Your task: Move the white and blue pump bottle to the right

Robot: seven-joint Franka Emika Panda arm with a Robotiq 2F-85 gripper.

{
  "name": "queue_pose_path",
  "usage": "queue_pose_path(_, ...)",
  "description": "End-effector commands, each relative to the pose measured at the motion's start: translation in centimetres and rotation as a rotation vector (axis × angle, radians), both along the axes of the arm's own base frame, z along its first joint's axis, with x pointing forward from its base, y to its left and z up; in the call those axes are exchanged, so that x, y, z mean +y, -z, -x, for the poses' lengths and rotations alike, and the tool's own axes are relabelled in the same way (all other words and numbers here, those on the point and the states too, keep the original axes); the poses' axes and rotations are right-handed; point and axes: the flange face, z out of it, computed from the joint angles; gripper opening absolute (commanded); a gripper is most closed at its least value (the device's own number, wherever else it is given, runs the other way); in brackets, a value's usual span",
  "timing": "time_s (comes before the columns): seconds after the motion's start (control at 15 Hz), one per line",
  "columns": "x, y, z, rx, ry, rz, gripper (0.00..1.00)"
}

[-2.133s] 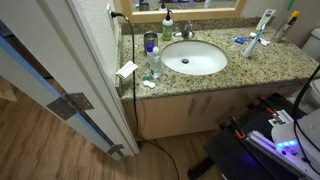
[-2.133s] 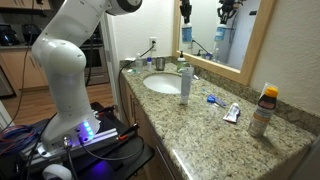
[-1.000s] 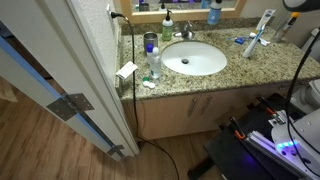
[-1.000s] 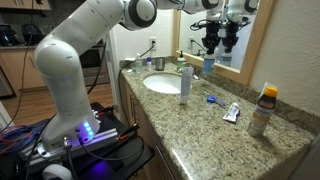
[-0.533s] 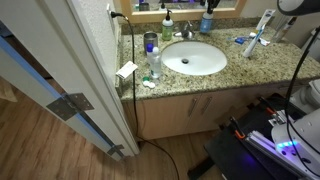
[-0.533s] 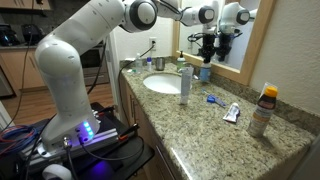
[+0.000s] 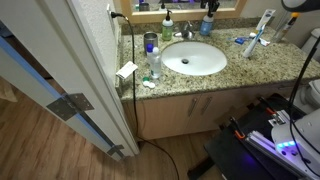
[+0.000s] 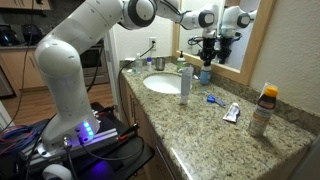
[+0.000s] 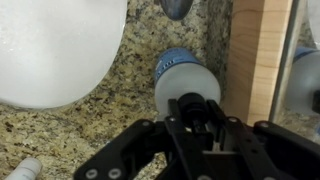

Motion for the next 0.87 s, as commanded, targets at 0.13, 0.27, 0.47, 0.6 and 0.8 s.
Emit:
queue_pose_path(0.13,1.0,-5.6,1.0,-0.041,-0.013,-0.004,0.77)
queue_pose_path(0.27,1.7,-9.3,1.3,-0.076,-0.035,0.01,0.92)
queue_pose_path(0.47,3.3,-15.3,3.2,-0.07,-0.118,-0.051,1.0)
queue_pose_path(0.6,4.1,-18.2,4.1,-0.089,-0.198,-0.1,1.0)
queue_pose_path(0.8,4.6,-19.2,4.2,-0.104,-0.19,-0.082,1.0)
